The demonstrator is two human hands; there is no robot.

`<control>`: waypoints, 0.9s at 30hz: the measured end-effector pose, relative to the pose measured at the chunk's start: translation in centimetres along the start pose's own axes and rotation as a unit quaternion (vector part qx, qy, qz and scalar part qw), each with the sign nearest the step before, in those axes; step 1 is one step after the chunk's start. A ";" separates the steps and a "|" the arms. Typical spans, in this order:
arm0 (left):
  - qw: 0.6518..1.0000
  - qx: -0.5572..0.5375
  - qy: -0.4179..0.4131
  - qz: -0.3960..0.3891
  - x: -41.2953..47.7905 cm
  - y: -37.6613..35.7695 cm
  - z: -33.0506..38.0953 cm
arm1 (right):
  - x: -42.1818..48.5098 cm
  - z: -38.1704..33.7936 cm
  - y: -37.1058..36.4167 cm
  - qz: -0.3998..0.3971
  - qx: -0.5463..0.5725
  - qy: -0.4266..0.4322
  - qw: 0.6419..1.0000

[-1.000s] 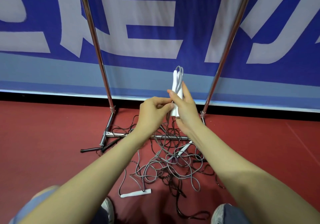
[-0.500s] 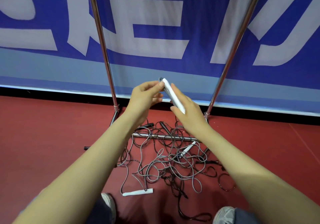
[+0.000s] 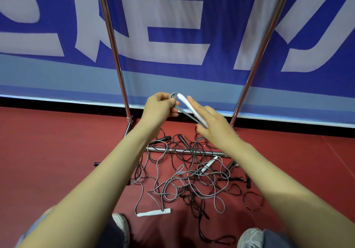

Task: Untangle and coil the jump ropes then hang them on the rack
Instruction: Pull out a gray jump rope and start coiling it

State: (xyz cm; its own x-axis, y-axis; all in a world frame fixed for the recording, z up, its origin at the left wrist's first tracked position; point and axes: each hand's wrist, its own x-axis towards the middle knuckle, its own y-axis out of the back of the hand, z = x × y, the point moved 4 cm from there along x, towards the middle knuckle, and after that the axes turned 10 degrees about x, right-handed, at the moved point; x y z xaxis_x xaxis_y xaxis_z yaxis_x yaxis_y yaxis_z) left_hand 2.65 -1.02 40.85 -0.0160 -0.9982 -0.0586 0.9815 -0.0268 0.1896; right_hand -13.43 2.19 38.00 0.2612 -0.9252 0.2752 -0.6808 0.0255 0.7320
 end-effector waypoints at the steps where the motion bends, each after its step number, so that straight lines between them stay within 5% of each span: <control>1: 1.000 0.006 -0.001 -0.004 0.1 0.3 0.1 | -0.1 0.0 0.1 -0.009 -0.008 -0.006 1.000; 6: 0.992 0.122 -0.035 0.013 0.6 2.2 0.8 | -0.8 0.8 0.5 -0.032 0.005 0.011 0.999; 11: 0.934 0.332 -0.133 0.014 0.0 1.9 1.2 | -1.1 1.5 0.6 -0.071 0.011 0.011 0.997; 13: 0.958 0.258 -0.123 0.034 0.0 1.6 1.1 | -1.3 1.7 0.9 -0.054 0.070 -0.005 0.996; 17: 0.996 -0.078 0.000 -0.037 -0.6 -0.9 0.2 | -1.1 1.1 1.4 0.011 0.241 -0.059 0.969; 24: 0.969 -0.209 0.023 -0.129 -1.0 -3.0 0.4 | -0.3 -0.2 0.4 0.020 0.442 -0.080 0.893; 27: 0.972 -0.183 0.021 -0.147 -0.8 -2.7 0.4 | -0.6 -0.8 0.3 -0.002 0.454 -0.078 0.888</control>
State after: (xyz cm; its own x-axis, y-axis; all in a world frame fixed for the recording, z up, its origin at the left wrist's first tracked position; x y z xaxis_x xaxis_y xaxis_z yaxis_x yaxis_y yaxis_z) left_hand -0.10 -0.15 40.79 -0.3061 -0.9469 -0.0985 0.9377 -0.2820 -0.2032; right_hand -13.29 3.05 38.55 0.2145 -0.9678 0.1316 -0.9696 -0.2272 -0.0906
